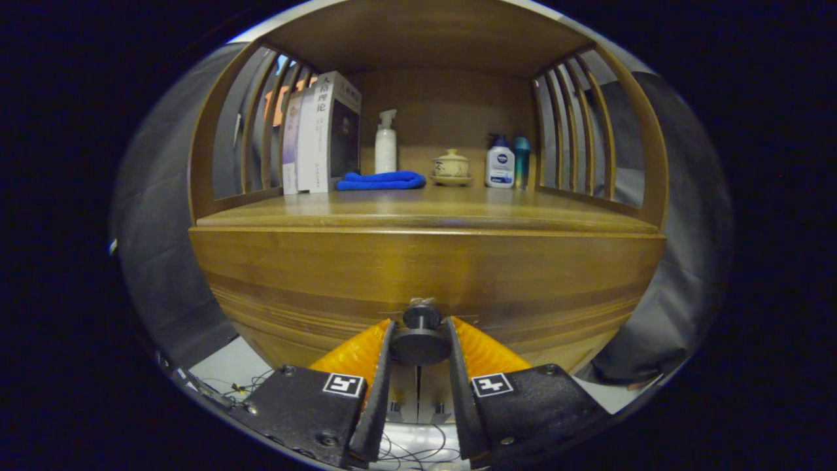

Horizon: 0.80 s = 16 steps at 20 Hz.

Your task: Pull open the drawer, take out the items inside it, and place them on the countertop above the cabinet.

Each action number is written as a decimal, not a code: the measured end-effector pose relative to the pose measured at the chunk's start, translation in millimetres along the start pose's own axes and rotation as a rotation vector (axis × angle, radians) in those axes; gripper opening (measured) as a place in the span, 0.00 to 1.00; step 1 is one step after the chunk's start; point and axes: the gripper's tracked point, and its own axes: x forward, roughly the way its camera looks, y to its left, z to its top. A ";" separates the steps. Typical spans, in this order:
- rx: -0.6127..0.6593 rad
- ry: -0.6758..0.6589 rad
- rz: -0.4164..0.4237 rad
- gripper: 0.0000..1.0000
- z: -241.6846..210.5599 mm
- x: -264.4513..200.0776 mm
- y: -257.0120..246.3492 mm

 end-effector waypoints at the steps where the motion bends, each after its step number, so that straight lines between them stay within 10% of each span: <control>1: -0.014 -0.001 0.000 0.45 -0.7 -1.1 0.1; 16: -0.036 -0.015 0.057 0.37 -25.6 -59.1 -3.4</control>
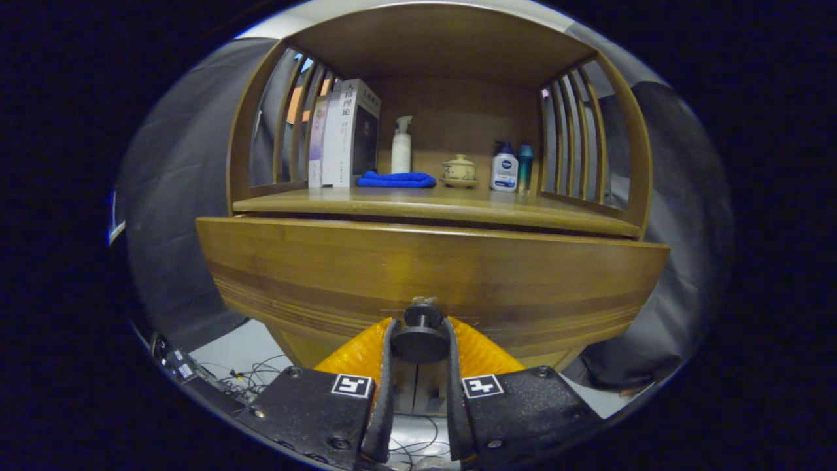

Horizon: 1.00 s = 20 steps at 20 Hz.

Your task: Pull open the drawer, take out the items inside it, and place them on the countertop above the cabinet.

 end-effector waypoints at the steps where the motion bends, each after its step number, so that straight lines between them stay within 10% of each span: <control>1: 0.007 0.001 0.010 0.37 -2.7 -7.4 1.0; 20: 0.006 -0.018 0.027 0.37 -44.3 -86.7 10.0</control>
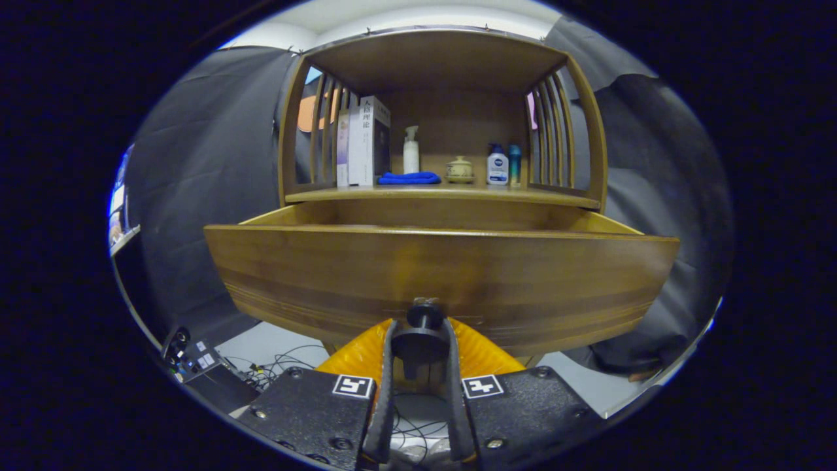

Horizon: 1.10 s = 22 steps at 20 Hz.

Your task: Pull open the drawer, take out the items inside it, and place them on the countertop above the cabinet.

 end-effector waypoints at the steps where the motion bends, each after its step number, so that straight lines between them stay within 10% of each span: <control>1: -0.001 0.001 -0.001 0.37 -0.1 -0.3 0.3; 13: -0.124 -0.113 0.025 0.85 65.6 -40.4 4.1; 22: 0.011 0.195 0.007 0.87 115.1 44.3 -3.3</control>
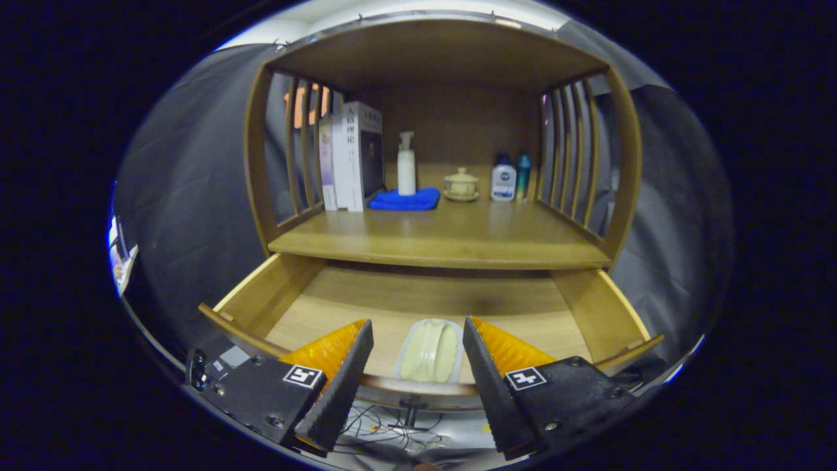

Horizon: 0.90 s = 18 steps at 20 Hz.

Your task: Pull open the drawer, take out the items inside it, and place them on the countertop above the cabinet.

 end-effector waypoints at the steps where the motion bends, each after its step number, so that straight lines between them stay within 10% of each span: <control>1: -0.001 0.041 -0.010 0.87 0.5 11.8 -2.0; 14: 0.121 0.380 -0.065 0.70 -49.9 69.1 -19.0; 18: 0.100 0.369 -0.062 0.45 -50.1 70.0 -19.0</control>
